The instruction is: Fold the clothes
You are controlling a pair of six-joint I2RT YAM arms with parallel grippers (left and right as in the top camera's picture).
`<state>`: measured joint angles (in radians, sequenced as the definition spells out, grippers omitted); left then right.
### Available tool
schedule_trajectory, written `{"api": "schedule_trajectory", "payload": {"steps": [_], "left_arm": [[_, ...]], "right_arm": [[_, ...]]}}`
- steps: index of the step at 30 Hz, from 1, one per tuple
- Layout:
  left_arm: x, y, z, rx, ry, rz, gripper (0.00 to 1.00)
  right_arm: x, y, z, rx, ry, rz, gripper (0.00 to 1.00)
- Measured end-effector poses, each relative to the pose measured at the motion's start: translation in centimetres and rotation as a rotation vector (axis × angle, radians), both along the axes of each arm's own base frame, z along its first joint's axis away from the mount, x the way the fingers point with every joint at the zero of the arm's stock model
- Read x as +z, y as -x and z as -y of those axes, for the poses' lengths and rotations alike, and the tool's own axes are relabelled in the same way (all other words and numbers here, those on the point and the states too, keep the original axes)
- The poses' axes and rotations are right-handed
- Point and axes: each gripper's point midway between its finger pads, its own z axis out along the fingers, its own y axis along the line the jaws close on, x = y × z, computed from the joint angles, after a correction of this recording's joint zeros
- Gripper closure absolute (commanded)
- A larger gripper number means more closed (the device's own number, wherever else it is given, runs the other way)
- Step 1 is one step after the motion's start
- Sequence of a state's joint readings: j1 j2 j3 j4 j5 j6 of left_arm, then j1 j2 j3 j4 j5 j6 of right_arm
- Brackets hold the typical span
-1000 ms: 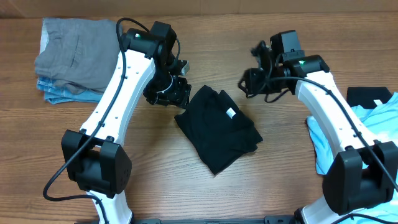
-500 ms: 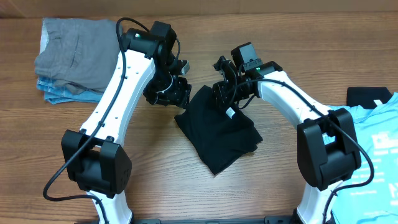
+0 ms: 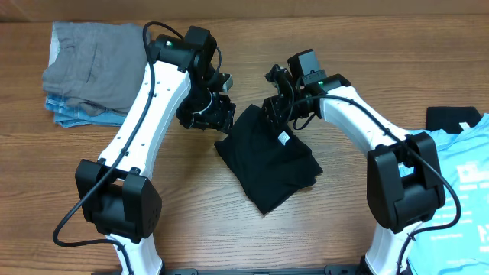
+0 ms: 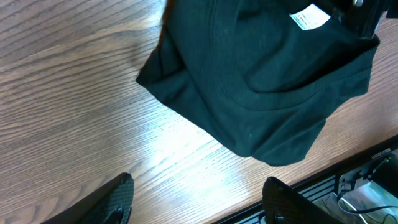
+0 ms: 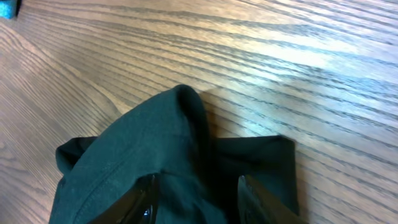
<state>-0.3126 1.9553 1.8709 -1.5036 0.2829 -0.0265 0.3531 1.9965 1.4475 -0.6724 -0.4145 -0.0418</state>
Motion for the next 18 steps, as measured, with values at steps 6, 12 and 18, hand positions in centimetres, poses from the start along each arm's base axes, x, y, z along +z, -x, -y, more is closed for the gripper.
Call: {"api": "schedule_trajectory", "payload": {"steps": [6,12,18], "left_arm": [[0.0,0.0,0.0,0.0,0.0,-0.001,0.31],[0.0,0.3,-0.1,0.0,-0.004,-0.012,0.3],[0.0,-0.1,0.0,0.0,0.002,0.005,0.28]], "right_arm": [[-0.7,0.0,-0.1,0.007,0.005,-0.008,0.96],[-0.7,0.5,0.7,-0.004,0.022,-0.055,0.96],[4.0,-2.1,4.0,-0.09,-0.001,0.008,0.96]]}}
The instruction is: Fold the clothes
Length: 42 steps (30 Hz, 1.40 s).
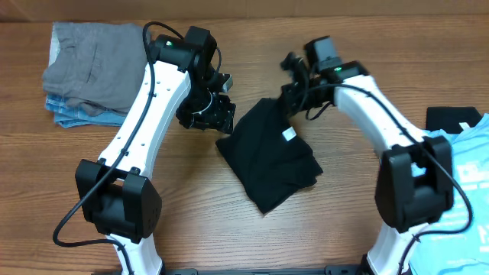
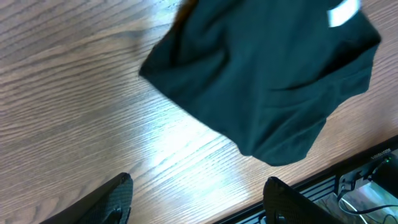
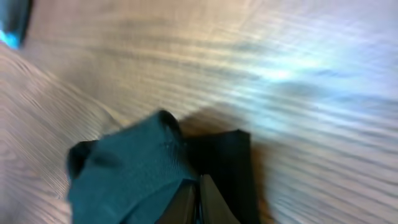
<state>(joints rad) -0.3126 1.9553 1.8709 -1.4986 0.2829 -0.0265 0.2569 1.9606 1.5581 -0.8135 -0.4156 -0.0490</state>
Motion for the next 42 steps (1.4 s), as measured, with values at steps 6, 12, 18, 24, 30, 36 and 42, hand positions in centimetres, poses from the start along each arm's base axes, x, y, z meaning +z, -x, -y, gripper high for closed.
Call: {"api": "schedule_trajectory", "payload": {"steps": [6,12,18,24,30,36,42], "left_arm": [[0.0,-0.2,0.1,0.0,0.003,0.01,0.25],[0.0,-0.2,0.1,0.0,0.003,0.009,0.24],[-0.1,-0.4,-0.2,0.0,-0.014,0.019,0.21],[-0.1,-0.5,-0.3,0.0,-0.021,0.022,0.2],[-0.1,-0.6,-0.3,0.0,-0.023,0.027,0.19],[-0.1,-0.6,-0.3,0.0,-0.023,0.027,0.18],[-0.1,-0.8,-0.3,0.0,-0.019,0.038,0.18]], "right_arm": [[1.1,-0.5,1.9,-0.046,0.037,0.022,0.83],[-0.6,0.4,5.9,-0.161,0.195,-0.059,0.66],[-2.0,7.8,7.8,-0.201,0.141,-0.428,0.53],[-6.2,12.6,7.9,-0.225,0.149,-0.599,0.66],[-6.5,12.9,6.8,-0.216,0.076,-0.612,0.96],[-4.5,12.9,9.1,-0.282,0.123,-0.591,0.96],[-2.3,12.7,12.0,-0.385,0.169,-0.548,0.96]]}}
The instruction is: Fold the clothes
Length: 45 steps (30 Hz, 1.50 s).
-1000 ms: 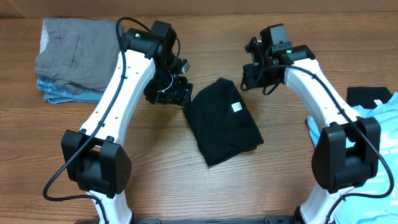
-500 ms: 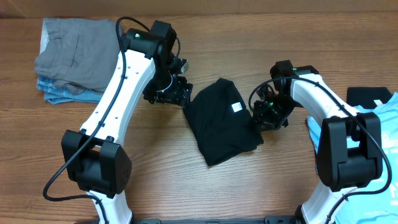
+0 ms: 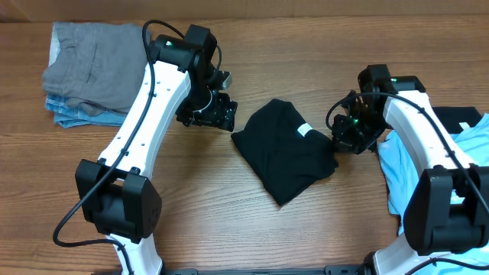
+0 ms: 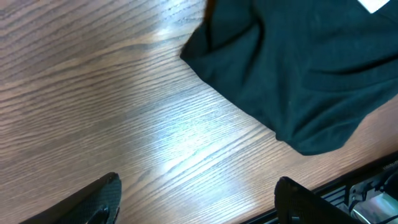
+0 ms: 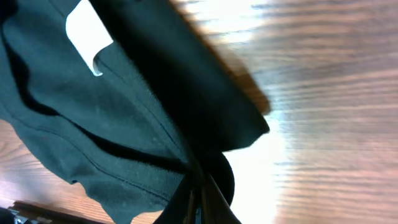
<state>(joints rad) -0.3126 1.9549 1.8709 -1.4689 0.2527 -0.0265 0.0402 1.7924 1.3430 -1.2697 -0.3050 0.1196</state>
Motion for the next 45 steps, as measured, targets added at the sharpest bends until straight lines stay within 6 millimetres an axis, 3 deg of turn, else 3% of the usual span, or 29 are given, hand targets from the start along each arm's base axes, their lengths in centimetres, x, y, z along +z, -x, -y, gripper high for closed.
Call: {"api": "schedule_trajectory", "payload": {"steps": [3,8,11,12,14,18,22,25,28,30,31,34,38,39,40,42,45], "left_arm": [[0.0,-0.3,0.1,0.0,0.005,0.014,0.16],[-0.1,-0.7,1.5,-0.032,0.017,0.05,0.16],[-0.9,-0.8,3.0,-0.066,0.027,0.075,0.14],[-1.3,-1.0,3.5,-0.077,0.032,0.087,0.13],[-2.6,-0.8,4.3,-0.096,0.035,0.092,0.1],[-6.2,-0.2,5.9,-0.144,0.057,0.097,0.12],[-8.9,-0.4,7.3,-0.185,0.099,0.145,0.27],[-10.2,-0.7,7.6,-0.192,0.115,0.175,0.42],[-11.0,-0.6,7.6,-0.197,0.121,0.184,0.61],[-11.1,-0.8,7.7,-0.196,0.126,0.195,0.78],[-11.0,-0.9,7.8,-0.198,0.128,0.199,0.84],[-11.0,-1.0,7.9,-0.201,0.131,0.203,0.96],[-11.0,-1.0,7.8,-0.205,0.13,0.204,0.96],[-11.0,-1.0,7.8,-0.205,0.131,0.204,0.96],[-11.0,-1.0,7.8,-0.205,0.13,0.204,0.96],[-11.1,-1.0,7.8,-0.205,0.126,0.205,0.96],[-11.0,-1.1,7.8,-0.203,0.126,0.209,0.66]], "right_arm": [[-0.2,0.0,0.6,-0.03,0.04,-0.008,0.96],[-0.8,-0.1,3.9,-0.161,0.232,-0.028,0.94],[-0.8,0.0,5.3,-0.251,0.226,-0.055,0.74],[-0.7,0.2,5.6,-0.263,0.199,-0.067,0.72],[-0.4,0.9,5.5,-0.256,0.121,-0.096,0.65],[0.7,2.3,3.3,-0.188,-0.027,-0.139,0.48],[0.8,2.2,2.5,-0.179,-0.071,-0.121,0.47],[-0.7,3.2,2.1,-0.202,-0.09,-0.148,0.49],[-2.7,5.5,0.7,-0.218,-0.145,-0.221,0.59],[-3.8,5.2,-0.5,-0.226,-0.196,-0.189,0.87],[-4.1,5.2,-0.7,-0.229,-0.203,-0.182,0.94],[-4.3,4.2,-0.5,-0.249,-0.204,-0.149,0.96],[-3.4,3.1,0.7,-0.279,-0.17,-0.131,0.94],[-2.8,2.3,1.5,-0.284,-0.137,-0.108,0.74],[-2.3,1.6,2.2,-0.286,-0.106,-0.088,0.63],[-1.5,0.9,3.2,-0.284,-0.056,-0.065,0.5],[-0.9,1.4,3.9,-0.28,-0.005,-0.094,0.48]]}}
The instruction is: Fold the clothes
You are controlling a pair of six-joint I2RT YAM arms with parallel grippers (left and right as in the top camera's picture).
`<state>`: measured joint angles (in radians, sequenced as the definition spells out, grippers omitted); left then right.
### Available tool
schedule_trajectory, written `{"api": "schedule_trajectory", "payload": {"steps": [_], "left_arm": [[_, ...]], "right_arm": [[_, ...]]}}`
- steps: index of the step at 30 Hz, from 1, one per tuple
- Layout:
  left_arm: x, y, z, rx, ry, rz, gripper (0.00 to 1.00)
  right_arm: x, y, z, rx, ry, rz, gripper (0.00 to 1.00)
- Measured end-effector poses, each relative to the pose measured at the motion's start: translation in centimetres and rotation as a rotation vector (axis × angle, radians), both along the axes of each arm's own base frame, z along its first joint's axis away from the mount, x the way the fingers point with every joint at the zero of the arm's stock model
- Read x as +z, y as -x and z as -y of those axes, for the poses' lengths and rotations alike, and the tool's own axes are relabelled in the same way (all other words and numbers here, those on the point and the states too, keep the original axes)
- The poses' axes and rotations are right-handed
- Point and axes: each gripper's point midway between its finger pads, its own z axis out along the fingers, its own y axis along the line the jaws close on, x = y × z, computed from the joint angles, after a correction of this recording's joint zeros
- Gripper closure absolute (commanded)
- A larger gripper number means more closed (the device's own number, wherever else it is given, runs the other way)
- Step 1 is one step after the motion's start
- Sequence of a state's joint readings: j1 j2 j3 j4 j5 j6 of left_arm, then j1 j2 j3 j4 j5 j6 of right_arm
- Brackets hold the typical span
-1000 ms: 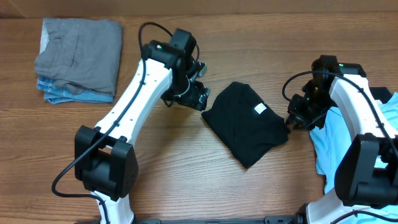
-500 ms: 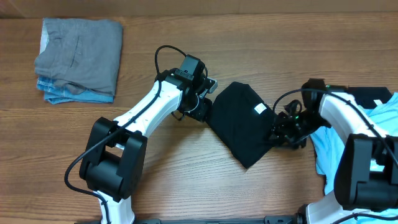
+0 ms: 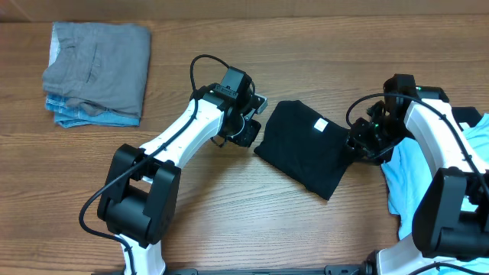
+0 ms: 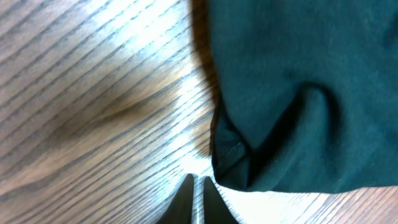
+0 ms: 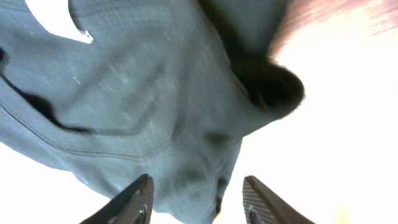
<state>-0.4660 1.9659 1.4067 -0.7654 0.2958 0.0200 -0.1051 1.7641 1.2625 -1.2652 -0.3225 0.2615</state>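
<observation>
The black garment lies folded, a little right of the table's middle, with a white label on top. My left gripper is at its left edge. In the left wrist view it is shut, tips on the wood just beside the garment's corner, with no cloth seen between them. At the garment's right edge my right gripper is open, its fingers spread over the cloth.
A stack of folded grey and blue clothes sits at the far left of the table. A light blue shirt and a dark item lie at the right edge, under my right arm.
My right gripper has opened and let go of the garment's right edge. My left gripper, open and left of the garment before, is now shut at its left edge. The garment lies slightly further right.
My right gripper stood open over the black garment's top corner at mid-table, then shut on it. Later the garment lay further right, still held, and the left gripper stayed open beside it. Now the right is open and the left is shut.
</observation>
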Motion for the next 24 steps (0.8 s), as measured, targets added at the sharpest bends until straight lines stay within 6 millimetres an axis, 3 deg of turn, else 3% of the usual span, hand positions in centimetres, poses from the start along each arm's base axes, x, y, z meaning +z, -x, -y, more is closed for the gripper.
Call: {"api": "schedule_trajectory", "payload": {"steps": [2,4,6,9,10,12,14,15,17,24], "left_arm": [[0.1,-0.1,0.3,-0.005,0.018,0.003,0.56],[0.4,-0.3,1.0,-0.018,0.055,0.011,0.49],[0.7,-0.4,1.6,-0.025,0.089,0.015,0.45],[1.1,-0.5,2.6,-0.045,0.124,0.033,0.43],[1.1,-0.4,2.9,-0.052,0.131,0.035,0.44],[1.0,0.0,3.7,-0.072,0.143,0.037,0.58],[0.7,0.5,4.2,-0.086,0.145,0.029,0.79],[0.5,0.6,4.4,-0.09,0.146,0.023,0.96],[-0.2,1.0,4.6,-0.1,0.14,0.008,0.96],[-0.5,0.6,3.5,-0.061,0.154,-0.021,0.96]], "right_arm": [[0.1,1.1,0.1,0.003,0.012,-0.045,0.48],[0.1,1.5,0.2,0.004,0.014,-0.062,0.56],[-0.3,1.6,0.0,0.001,0.005,-0.064,0.67],[-1.8,2.9,-1.0,-0.006,-0.052,-0.092,0.68],[-2.3,3.3,-1.5,-0.01,-0.077,-0.099,0.7],[-3.1,3.7,-2.3,-0.022,-0.127,-0.096,0.84],[-3.3,3.6,-2.7,-0.03,-0.152,-0.085,0.95],[-3.4,3.5,-2.9,-0.03,-0.164,-0.078,0.96],[-3.4,3.4,-2.9,-0.028,-0.164,-0.072,0.96],[-3.3,3.1,0.4,0.009,0.039,-0.084,0.96]]}}
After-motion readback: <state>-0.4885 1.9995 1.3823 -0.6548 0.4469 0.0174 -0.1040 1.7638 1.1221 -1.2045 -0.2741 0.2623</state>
